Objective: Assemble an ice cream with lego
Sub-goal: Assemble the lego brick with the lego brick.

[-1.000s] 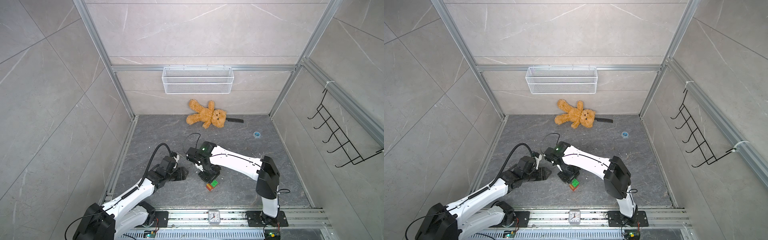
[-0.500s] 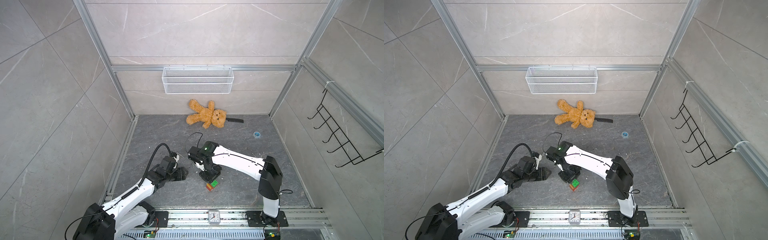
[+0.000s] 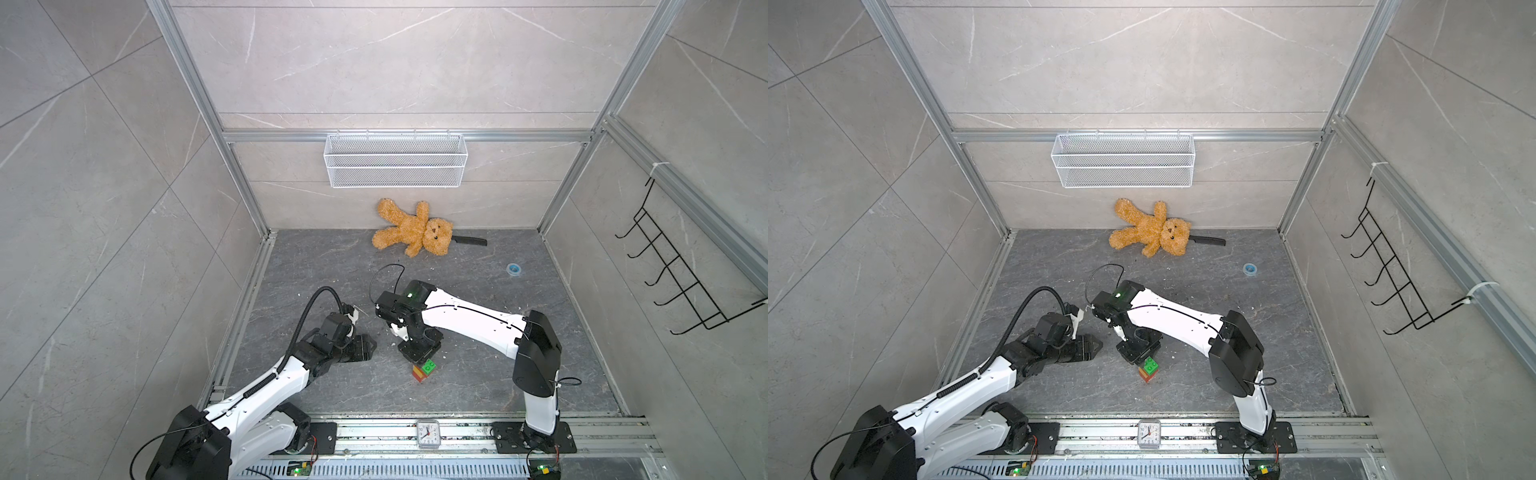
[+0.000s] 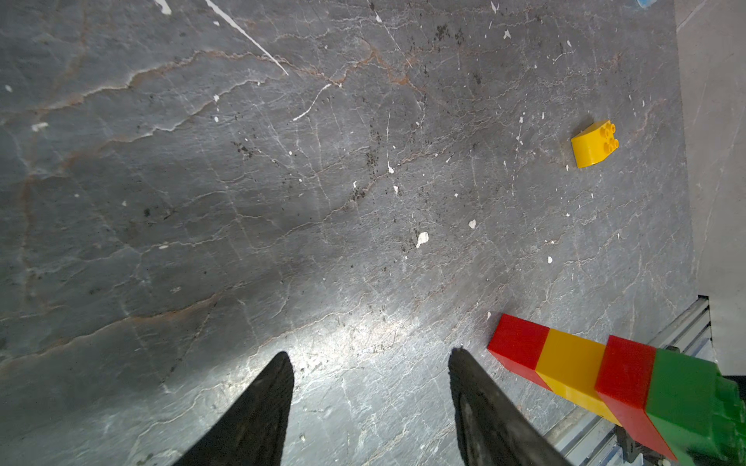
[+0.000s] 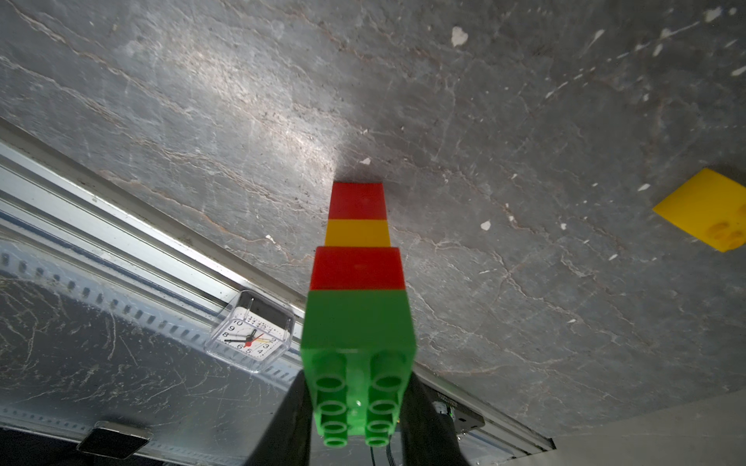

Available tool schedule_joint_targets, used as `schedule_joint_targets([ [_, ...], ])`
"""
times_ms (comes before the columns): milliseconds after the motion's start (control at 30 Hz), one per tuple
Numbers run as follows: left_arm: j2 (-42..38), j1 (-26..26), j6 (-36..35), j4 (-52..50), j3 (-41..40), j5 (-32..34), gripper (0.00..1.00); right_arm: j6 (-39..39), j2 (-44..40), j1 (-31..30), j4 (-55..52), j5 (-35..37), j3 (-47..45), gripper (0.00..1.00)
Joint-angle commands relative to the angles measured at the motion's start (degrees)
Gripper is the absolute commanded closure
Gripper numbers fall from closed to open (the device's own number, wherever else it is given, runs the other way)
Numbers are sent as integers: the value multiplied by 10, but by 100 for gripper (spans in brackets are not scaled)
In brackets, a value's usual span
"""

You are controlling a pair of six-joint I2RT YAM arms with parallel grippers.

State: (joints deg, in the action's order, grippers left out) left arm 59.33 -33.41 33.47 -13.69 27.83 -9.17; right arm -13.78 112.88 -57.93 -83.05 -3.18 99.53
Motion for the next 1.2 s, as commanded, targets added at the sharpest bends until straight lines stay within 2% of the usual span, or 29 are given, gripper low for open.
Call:
schedule_joint_targets([
  [0,4,-2,-6,5,4,-3,36,0,47,3,32,22,-19,58],
  [400,1,-2,-9,-3,17,-2,36,-17,3,3,43,64,4,28],
  [533,2,-2,-13,-9,29,-2,35,-37,-44,3,72,76,-8,21],
  [633,4,-2,-14,-9,35,-8,35,-64,-100,3,100,81,-37,19],
  [700,4,-2,-13,-3,37,-15,30,-89,-143,3,117,90,-67,18],
  [800,6,-3,-13,16,38,-38,23,-128,-220,4,156,92,-132,19],
  [867,12,-6,-13,37,40,-62,18,-150,-271,8,189,77,-180,23],
  [933,17,-13,-11,67,42,-92,15,-162,-303,14,211,63,-217,38],
  [1000,20,-17,-2,89,41,-105,15,-162,-306,18,221,49,-231,47],
  [1167,19,-31,11,107,35,-108,14,-135,-267,18,227,22,-224,49],
])
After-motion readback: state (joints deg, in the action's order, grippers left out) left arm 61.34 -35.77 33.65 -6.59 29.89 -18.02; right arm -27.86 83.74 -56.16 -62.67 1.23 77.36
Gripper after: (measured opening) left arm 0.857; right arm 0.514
